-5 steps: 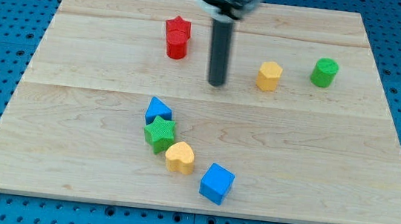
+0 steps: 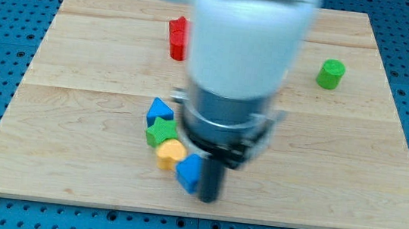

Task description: Push blue cube into the yellow heart

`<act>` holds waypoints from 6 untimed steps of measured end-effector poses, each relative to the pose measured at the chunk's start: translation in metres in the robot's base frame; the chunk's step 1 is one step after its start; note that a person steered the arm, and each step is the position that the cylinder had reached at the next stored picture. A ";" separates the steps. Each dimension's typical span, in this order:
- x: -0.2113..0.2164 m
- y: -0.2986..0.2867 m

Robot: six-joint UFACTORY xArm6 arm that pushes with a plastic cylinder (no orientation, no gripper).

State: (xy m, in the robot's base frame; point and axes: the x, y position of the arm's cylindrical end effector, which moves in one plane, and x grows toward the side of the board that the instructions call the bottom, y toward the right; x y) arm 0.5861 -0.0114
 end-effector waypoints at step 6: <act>-0.045 -0.151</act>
